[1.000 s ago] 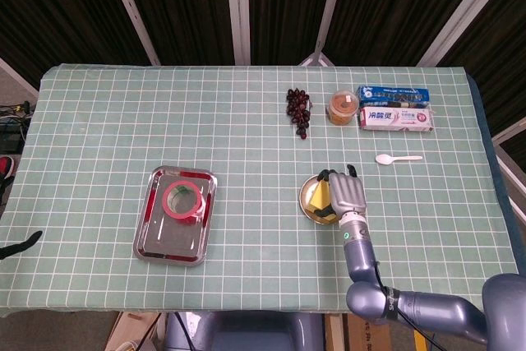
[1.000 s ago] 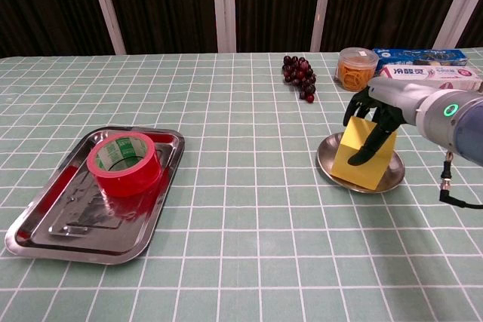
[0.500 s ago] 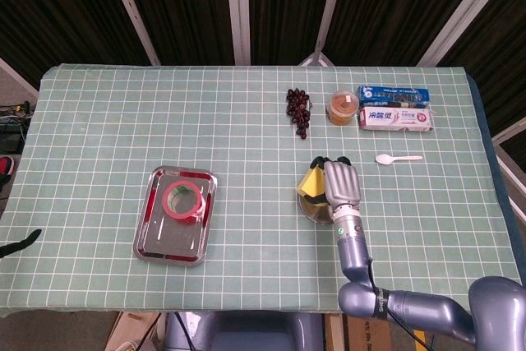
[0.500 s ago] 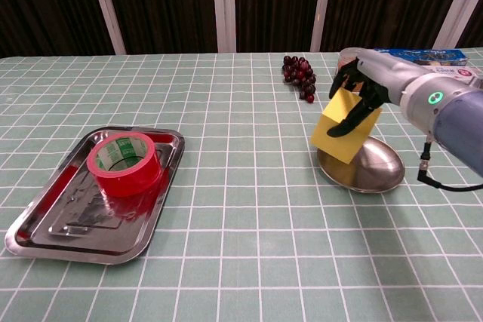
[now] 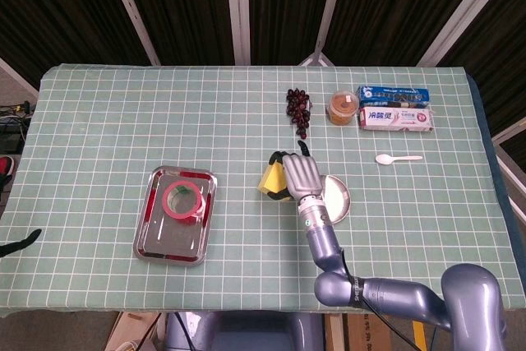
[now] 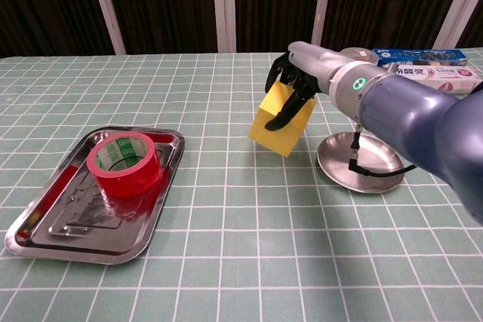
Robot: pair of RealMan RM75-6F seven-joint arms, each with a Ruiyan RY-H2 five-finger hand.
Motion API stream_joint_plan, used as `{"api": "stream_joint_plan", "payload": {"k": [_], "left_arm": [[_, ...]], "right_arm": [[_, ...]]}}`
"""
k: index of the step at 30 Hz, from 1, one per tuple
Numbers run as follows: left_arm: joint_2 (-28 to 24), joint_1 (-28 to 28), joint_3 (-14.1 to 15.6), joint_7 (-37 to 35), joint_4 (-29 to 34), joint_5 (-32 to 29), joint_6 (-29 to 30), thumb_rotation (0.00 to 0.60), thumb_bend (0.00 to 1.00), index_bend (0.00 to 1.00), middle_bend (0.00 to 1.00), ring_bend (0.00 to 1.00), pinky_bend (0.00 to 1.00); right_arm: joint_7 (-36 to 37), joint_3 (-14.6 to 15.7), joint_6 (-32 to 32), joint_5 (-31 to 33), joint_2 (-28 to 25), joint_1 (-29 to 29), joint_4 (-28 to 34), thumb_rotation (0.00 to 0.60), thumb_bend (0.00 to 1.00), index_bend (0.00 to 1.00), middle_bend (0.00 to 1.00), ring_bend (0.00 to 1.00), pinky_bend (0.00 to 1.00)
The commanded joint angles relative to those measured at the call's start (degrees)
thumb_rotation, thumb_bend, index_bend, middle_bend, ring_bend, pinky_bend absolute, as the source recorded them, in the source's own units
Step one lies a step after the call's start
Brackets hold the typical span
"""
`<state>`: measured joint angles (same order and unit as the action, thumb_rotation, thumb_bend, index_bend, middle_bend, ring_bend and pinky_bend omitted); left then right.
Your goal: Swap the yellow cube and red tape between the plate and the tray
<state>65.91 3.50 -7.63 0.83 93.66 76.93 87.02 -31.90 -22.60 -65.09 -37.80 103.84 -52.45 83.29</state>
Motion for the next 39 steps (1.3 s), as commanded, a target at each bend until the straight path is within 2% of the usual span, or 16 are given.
{"api": "stream_joint_plan", "payload": {"k": [1,4,7,9,11,14,20,25,28,31,35,38,39], "left_arm": [[-0.04,0.03,0.02,-0.25,-0.01,0.01,-0.13,0.600,0.00,0.12,0.00,0.00,0.00],[-0.05,-0.01,-0.08,-0.33,-0.07,-0.14,-0.08,0.600,0.00,0.12,0.00,0.00,0.00],[-0.09,-0.06,0.00,-0.34,0.07,0.00,-0.05,0.600,0.00,0.12,0.00,0.00,0.00],[-0.07,-0.04,0.05,-0.23,0.13,0.08,-0.07,0.600,0.00,0.12,0.00,0.00,0.00],[-0.03,0.00,0.16,-0.10,0.19,0.18,-0.19,0.600,0.00,0.11,0.00,0.00,0.00],[0.04,0.10,0.21,-0.06,0.09,0.34,-0.31,0.600,0.00,0.11,0.00,0.00,0.00],[0.21,0.31,0.07,0.09,-0.50,0.28,-0.50,0.600,0.00,0.11,0.00,0.00,0.00],[0.17,0.45,0.15,0.03,-0.79,0.47,-0.73,0.600,0.00,0.11,0.00,0.00,0.00],[-0.26,0.42,0.49,-0.31,-0.53,1.27,-0.71,0.600,0.00,0.11,0.00,0.00,0.00],[-0.98,0.60,1.00,-0.50,0.16,1.89,-1.42,0.600,0.00,0.11,0.00,0.00,0.00],[-1.49,1.00,1.35,-0.03,1.57,1.59,-2.78,0.600,0.00,0.11,0.00,0.00,0.00],[-1.86,2.28,1.35,3.13,2.76,1.61,-4.37,0.600,0.00,0.11,0.00,0.00,0.00],[-1.93,2.69,1.26,3.87,2.96,1.78,-4.69,0.600,0.00,0.11,0.00,0.00,0.00]], "right_arm": [[-0.43,-0.64,1.43,0.99,2.62,-1.79,-3.87,0.600,0.15,0.51,0.44,0.38,0.01],[-0.34,-0.31,2.55,0.77,3.66,-2.40,-5.79,0.600,0.15,0.45,0.39,0.31,0.00],[-0.85,0.68,3.76,0.55,3.90,-2.63,-6.64,0.600,0.11,0.31,0.30,0.20,0.00],[-2.11,1.48,5.02,1.63,3.67,-2.75,-6.47,0.600,0.05,0.20,0.19,0.09,0.00],[-3.60,1.85,6.39,3.81,3.13,-2.91,-5.61,0.600,0.03,0.13,0.09,0.02,0.00],[-3.70,1.35,6.13,4.43,3.00,-3.11,-4.89,0.600,0.01,0.07,0.01,0.00,0.00],[-0.96,0.08,4.60,1.80,1.91,-2.45,-2.61,0.600,0.00,0.03,0.00,0.00,0.00],[-1.94,0.28,1.63,1.00,-4.27,0.12,5.12,0.600,0.00,0.03,0.00,0.00,0.00],[-3.56,2.43,-1.41,0.38,-10.18,3.40,11.95,0.600,0.00,0.03,0.00,0.00,0.00],[-3.07,6.28,-5.92,-2.85,-17.98,9.04,20.97,0.600,0.00,0.03,0.00,0.00,0.00],[2.50,13.78,-13.02,-13.48,-27.35,18.65,29.10,0.600,0.00,0.03,0.00,0.00,0.00],[9.30,21.26,-20.15,-24.72,-32.31,27.22,30.13,0.600,0.00,0.03,0.00,0.00,0.00],[10.89,22.82,-21.25,-26.94,-33.04,28.81,29.96,0.600,0.00,0.03,0.00,0.00,0.00]]}}
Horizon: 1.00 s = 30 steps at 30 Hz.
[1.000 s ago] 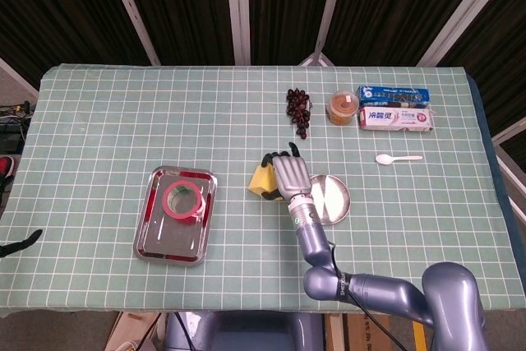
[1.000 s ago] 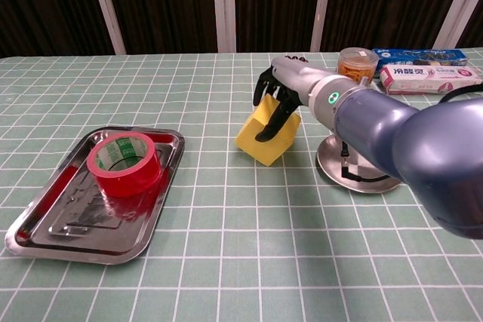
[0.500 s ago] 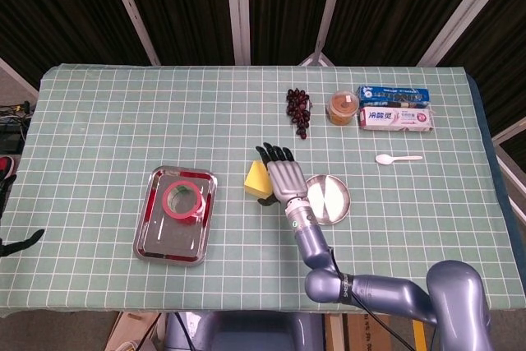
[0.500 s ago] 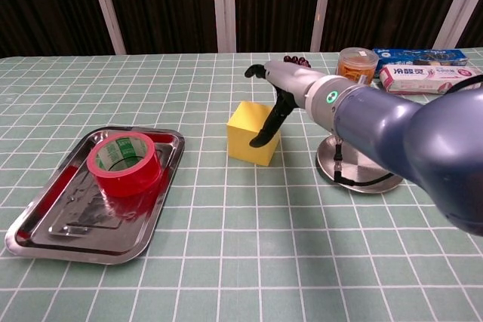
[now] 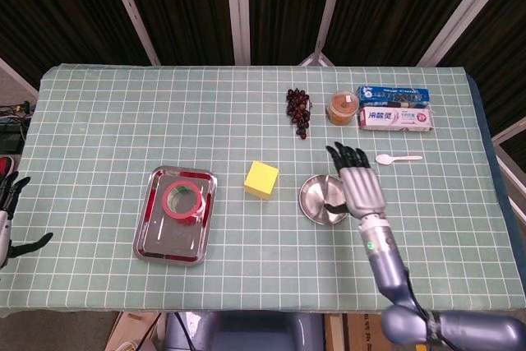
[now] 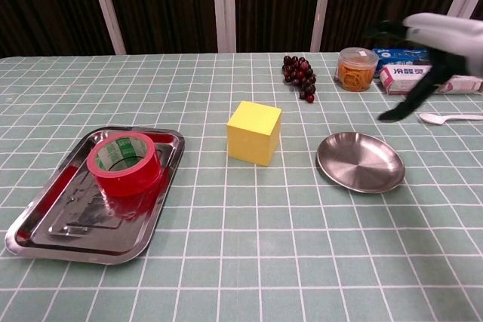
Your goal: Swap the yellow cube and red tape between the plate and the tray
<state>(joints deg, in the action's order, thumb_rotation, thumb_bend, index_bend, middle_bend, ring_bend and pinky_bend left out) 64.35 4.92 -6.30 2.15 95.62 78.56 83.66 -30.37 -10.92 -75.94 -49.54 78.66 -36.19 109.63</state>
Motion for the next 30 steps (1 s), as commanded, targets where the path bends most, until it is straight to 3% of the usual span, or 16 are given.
{"api": "stream_joint_plan", "payload": {"k": [1,4,7,13,19,24,30], "left_arm": [[-0.43,2.21,-0.29,3.67,1.18,0.85,-1.93,0.600,0.00,0.11,0.00,0.00,0.00],[-0.83,5.68,-1.18,4.85,2.30,1.32,-6.11,0.600,0.00,0.11,0.00,0.00,0.00],[-1.87,9.71,-2.40,7.63,4.29,-1.99,-12.91,0.600,0.00,0.11,0.00,0.00,0.00],[-0.50,17.45,-4.21,12.49,6.24,-6.76,-23.51,0.600,0.00,0.11,0.00,0.00,0.00],[4.80,23.94,-4.89,18.50,4.30,-15.45,-30.49,0.600,0.00,0.10,0.00,0.00,0.00],[10.60,27.47,-4.88,20.66,1.58,-19.33,-32.15,0.600,0.00,0.10,0.00,0.00,0.00],[15.35,29.40,-4.24,20.18,-1.20,-19.73,-32.41,0.600,0.00,0.10,0.00,0.00,0.00]], "right_arm": [[12.20,13.66,-12.09,-18.40,-9.00,15.16,3.39,0.600,0.00,0.03,0.00,0.00,0.00],[19.06,18.61,-15.22,-24.98,-11.40,20.60,1.42,0.600,0.00,0.03,0.00,0.00,0.00],[20.14,19.92,-16.99,-26.26,-12.69,23.42,0.19,0.600,0.00,0.03,0.00,0.00,0.00],[21.80,18.28,-18.85,-27.15,-12.92,25.75,-1.31,0.600,0.00,0.03,0.00,0.00,0.00],[23.80,16.79,-17.96,-27.82,-13.10,27.00,-1.42,0.600,0.00,0.03,0.00,0.00,0.00],[22.96,15.34,-17.16,-27.06,-13.21,27.72,-2.06,0.600,0.00,0.03,0.00,0.00,0.00],[22.97,14.25,-15.72,-26.49,-13.31,28.30,-2.06,0.600,0.00,0.03,0.00,0.00,0.00]]}}
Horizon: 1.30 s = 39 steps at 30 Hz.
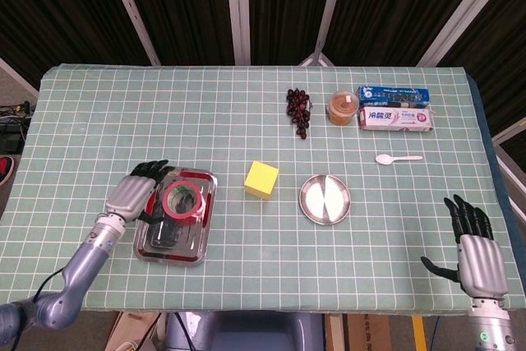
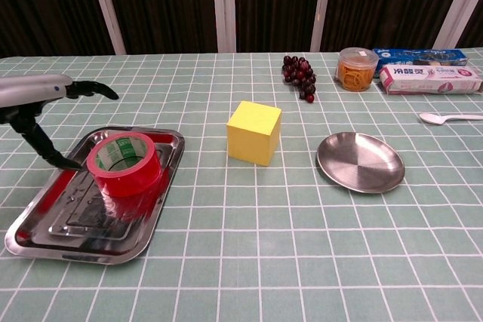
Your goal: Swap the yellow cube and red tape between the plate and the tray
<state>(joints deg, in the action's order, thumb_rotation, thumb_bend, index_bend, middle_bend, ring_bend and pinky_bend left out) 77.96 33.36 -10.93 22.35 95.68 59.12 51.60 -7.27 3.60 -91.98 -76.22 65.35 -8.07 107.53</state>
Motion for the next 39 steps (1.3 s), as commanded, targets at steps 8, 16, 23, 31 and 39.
{"api": "stream_joint_plan", "payload": {"k": [8,16,23,31,39], "left_arm": [[7.04,2.39,1.41,-0.64,-4.98,1.05,0.91,0.600,0.00,0.10,0.00,0.00,0.00],[9.86,3.86,2.79,-0.35,-7.83,1.96,0.31,0.600,0.00,0.10,0.00,0.00,0.03],[10.96,4.49,3.40,0.83,-8.69,1.60,0.84,0.600,0.08,0.11,0.03,0.02,0.13],[10.85,5.41,4.06,2.46,-8.93,0.73,0.54,0.600,0.17,0.12,0.10,0.10,0.21],[11.05,5.89,4.25,2.76,-9.42,0.50,0.92,0.600,0.28,0.18,0.29,0.24,0.33]], "right_arm": [[0.16,-1.57,1.33,0.30,-0.51,1.14,0.58,0.600,0.00,0.03,0.00,0.00,0.00],[0.55,-3.04,2.45,1.24,-0.58,1.86,0.90,0.600,0.00,0.03,0.00,0.00,0.00],[1.89,-3.55,4.57,1.21,-0.66,2.01,0.41,0.600,0.00,0.03,0.00,0.00,0.00],[2.66,-4.06,6.30,0.79,-0.76,2.21,0.02,0.600,0.00,0.03,0.00,0.00,0.00],[4.35,-5.14,6.41,0.95,-0.52,2.86,0.12,0.600,0.00,0.03,0.00,0.00,0.00]]}}
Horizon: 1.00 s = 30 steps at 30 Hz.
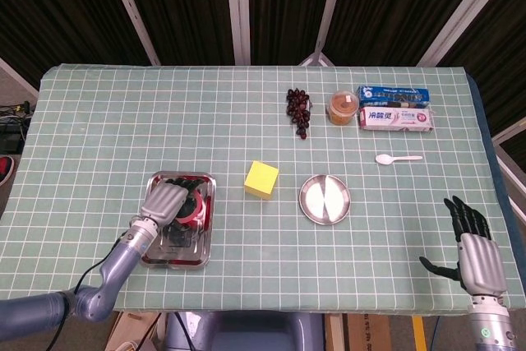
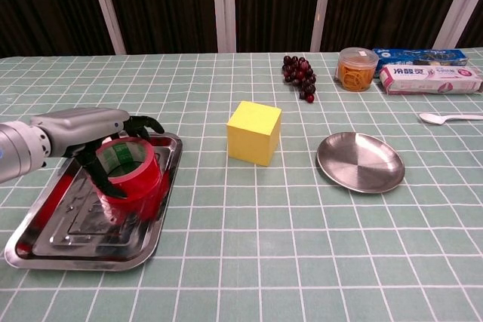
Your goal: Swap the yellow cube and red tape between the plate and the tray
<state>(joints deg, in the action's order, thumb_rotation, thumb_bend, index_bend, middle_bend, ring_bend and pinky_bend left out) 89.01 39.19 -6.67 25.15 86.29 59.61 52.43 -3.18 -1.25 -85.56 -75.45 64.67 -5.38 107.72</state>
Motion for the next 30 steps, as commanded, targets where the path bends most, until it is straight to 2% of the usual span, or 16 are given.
{"api": "stream_joint_plan", "payload": {"k": [1,3,9,16,21,25,30], "left_arm": [[0.05,0.09,-0.07,-0.19,-0.08,0.25,0.31,0.600,0.30,0.20,0.32,0.26,0.34],[0.15,0.08,-0.13,-0.62,-0.18,0.84,0.78,0.600,0.35,0.23,0.35,0.28,0.36],[-1.07,-0.22,-0.97,-3.66,2.30,3.52,2.52,0.600,0.35,0.23,0.35,0.28,0.36],[-4.05,-0.90,-2.11,-7.15,9.80,8.61,6.10,0.600,0.35,0.25,0.33,0.28,0.36],[-0.77,1.11,-2.86,-10.61,10.95,10.59,4.06,0.600,0.35,0.27,0.33,0.28,0.36],[4.03,4.74,-3.56,-6.44,9.19,9.49,1.40,0.600,0.35,0.27,0.31,0.28,0.36],[10.61,7.86,-4.56,-0.90,5.23,3.93,0.01,0.600,0.34,0.26,0.25,0.24,0.35]], "right_arm": [[0.31,-0.43,0.11,0.40,0.23,0.24,-0.09,0.600,0.00,0.03,0.00,0.00,0.00],[0.27,-0.70,0.18,0.66,0.30,0.35,-0.13,0.600,0.00,0.03,0.00,0.00,0.00],[0.32,-1.39,0.27,0.94,0.53,0.73,-0.07,0.600,0.00,0.03,0.00,0.00,0.00],[0.79,-2.19,0.21,1.20,0.51,1.23,0.20,0.600,0.00,0.03,0.00,0.00,0.00],[1.35,-2.72,0.15,1.31,0.24,1.54,0.11,0.600,0.00,0.03,0.00,0.00,0.00],[1.99,-3.17,0.07,1.62,-0.17,1.85,-0.10,0.600,0.00,0.03,0.00,0.00,0.00],[2.77,-3.29,0.71,1.55,-0.61,2.01,-0.16,0.600,0.00,0.03,0.00,0.00,0.00]]}}
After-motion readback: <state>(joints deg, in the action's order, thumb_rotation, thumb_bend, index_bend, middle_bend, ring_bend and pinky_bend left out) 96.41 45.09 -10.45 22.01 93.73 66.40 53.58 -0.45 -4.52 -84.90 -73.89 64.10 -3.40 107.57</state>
